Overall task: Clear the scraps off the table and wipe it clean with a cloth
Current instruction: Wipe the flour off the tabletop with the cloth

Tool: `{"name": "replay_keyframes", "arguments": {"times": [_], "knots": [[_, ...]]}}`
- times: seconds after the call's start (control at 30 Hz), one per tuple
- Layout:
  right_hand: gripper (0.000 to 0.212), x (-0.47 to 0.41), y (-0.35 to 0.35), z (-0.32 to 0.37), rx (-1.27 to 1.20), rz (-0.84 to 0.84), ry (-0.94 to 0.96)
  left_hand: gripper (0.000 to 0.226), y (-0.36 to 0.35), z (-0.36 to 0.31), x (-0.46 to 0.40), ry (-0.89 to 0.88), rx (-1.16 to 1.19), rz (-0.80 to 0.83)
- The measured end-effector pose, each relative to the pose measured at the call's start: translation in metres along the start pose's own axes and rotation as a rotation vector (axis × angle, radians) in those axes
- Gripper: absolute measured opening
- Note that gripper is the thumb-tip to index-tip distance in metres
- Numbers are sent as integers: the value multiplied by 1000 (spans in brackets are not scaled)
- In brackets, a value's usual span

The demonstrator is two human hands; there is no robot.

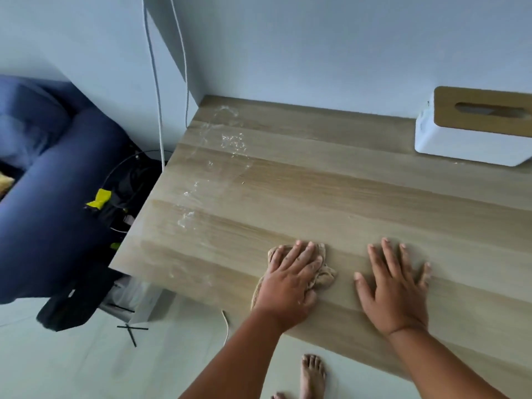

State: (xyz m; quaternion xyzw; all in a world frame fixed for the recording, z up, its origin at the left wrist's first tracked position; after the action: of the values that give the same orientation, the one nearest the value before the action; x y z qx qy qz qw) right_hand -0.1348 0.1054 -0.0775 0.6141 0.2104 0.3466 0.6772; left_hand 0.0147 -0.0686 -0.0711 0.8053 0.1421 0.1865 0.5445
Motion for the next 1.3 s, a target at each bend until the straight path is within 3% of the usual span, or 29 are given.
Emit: {"name": "replay_keyframes", "arguments": {"times": [0.2,0.37,0.6,0.73,0.87,1.07,1.3], "knots": [[67,-8,6,10,-159,-151,-61,70,10,39,50,234,33,-94],[49,-26,4,71,-188,-314,181,72,23,88,74,391,2,-167],[51,-62,-14,168,-213,-239,151,73,56,185,103,633,43,-202],[57,-92,-22,186,-148,-120,37,75,80,249,106,745,82,-199],[68,-101,-27,190,-88,-119,3,68,100,298,93,821,77,-191],[71,-103,-31,191,-35,-120,-12,74,112,310,54,862,60,-179],[73,-105,-31,192,7,-106,-12,74,95,263,-3,534,-44,-99]]}}
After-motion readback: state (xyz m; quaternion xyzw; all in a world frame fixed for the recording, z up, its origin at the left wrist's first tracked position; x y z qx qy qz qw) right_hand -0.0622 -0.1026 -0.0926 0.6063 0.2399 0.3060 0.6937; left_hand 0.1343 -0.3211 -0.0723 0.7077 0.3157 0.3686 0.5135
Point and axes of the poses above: each hand's wrist, its own x-axis away from the middle knuckle, its own y-axis out of the back of the hand, z = x × y, the point moved 3 cm from there along -x, towards the middle knuckle, and after that the axes turned 10 degrees about y, right-handed, at the moved point
